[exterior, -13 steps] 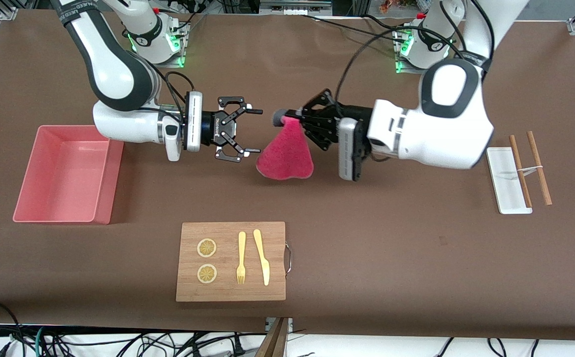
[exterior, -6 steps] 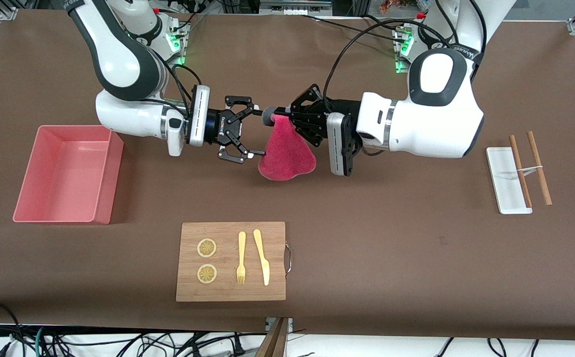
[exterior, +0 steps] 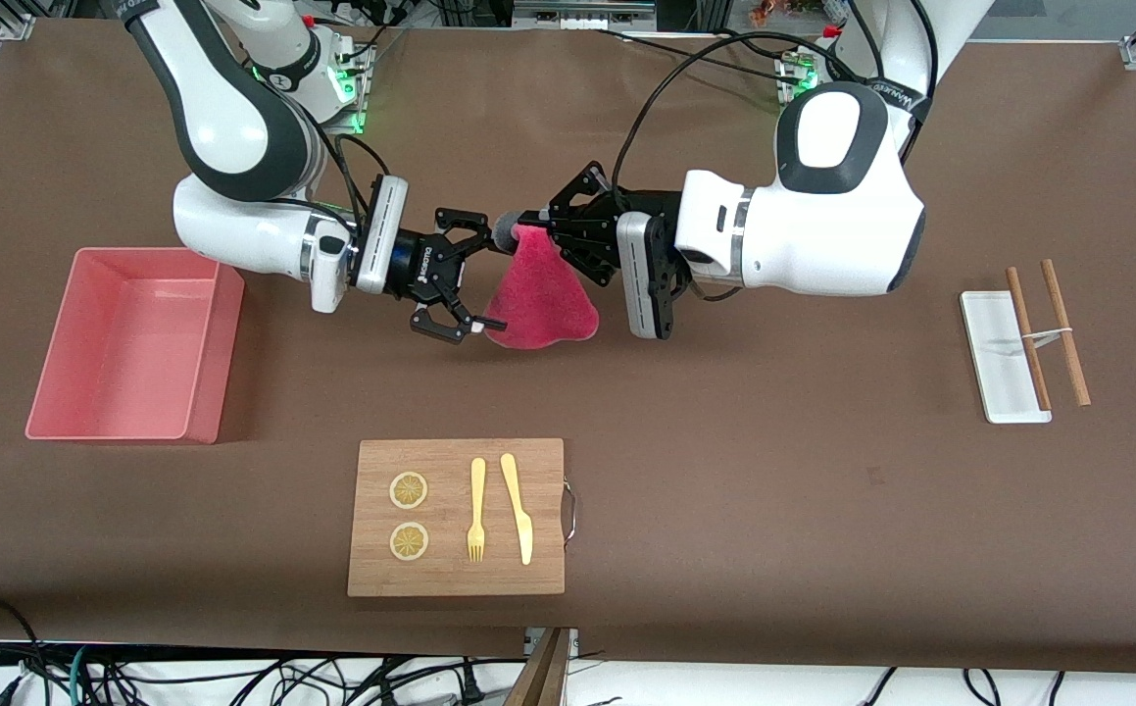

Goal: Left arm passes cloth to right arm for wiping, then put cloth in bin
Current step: 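Close the right gripper on the cloth beside the left gripper, then open the left gripper and withdraw while the right gripper pulls the cloth, then carry the cloth over the pink bin while the left gripper returns, then wipe the table beside the cutting board with the cloth in the right gripper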

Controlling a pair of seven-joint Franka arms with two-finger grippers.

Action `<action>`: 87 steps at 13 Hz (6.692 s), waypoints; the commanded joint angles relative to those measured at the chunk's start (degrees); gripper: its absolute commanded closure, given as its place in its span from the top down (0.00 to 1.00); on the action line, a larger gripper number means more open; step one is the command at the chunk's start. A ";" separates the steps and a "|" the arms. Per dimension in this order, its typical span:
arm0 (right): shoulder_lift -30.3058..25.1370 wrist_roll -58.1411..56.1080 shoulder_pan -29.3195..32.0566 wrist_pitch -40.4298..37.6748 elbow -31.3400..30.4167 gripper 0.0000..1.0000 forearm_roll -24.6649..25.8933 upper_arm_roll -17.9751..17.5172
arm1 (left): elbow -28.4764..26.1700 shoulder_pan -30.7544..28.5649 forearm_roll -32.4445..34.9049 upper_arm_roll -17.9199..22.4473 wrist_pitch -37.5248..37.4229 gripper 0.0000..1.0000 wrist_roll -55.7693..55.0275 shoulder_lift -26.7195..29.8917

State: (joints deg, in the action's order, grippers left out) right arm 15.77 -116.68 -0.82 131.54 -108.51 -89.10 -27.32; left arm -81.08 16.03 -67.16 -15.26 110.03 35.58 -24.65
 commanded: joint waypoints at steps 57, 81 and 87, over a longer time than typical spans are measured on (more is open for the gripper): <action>-13.50 100.68 -0.67 -39.00 6.03 0.00 94.46 32.24 | 5.60 -12.16 70.42 9.89 -14.57 1.00 -26.57 3.02; 12.34 125.88 -7.24 -10.52 5.24 0.00 90.69 26.36 | -16.57 -13.48 67.87 14.73 -16.07 1.00 -40.32 26.94; 13.67 140.64 -11.90 -9.64 5.59 0.00 87.78 19.59 | -16.48 -13.65 67.69 14.73 -16.16 1.00 -40.15 26.85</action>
State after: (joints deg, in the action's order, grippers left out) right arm 28.97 18.26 -10.51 121.65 -103.98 -0.44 -7.16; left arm -98.59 2.33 1.31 -0.72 94.44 -4.16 2.57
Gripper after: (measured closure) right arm 0.978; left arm 0.000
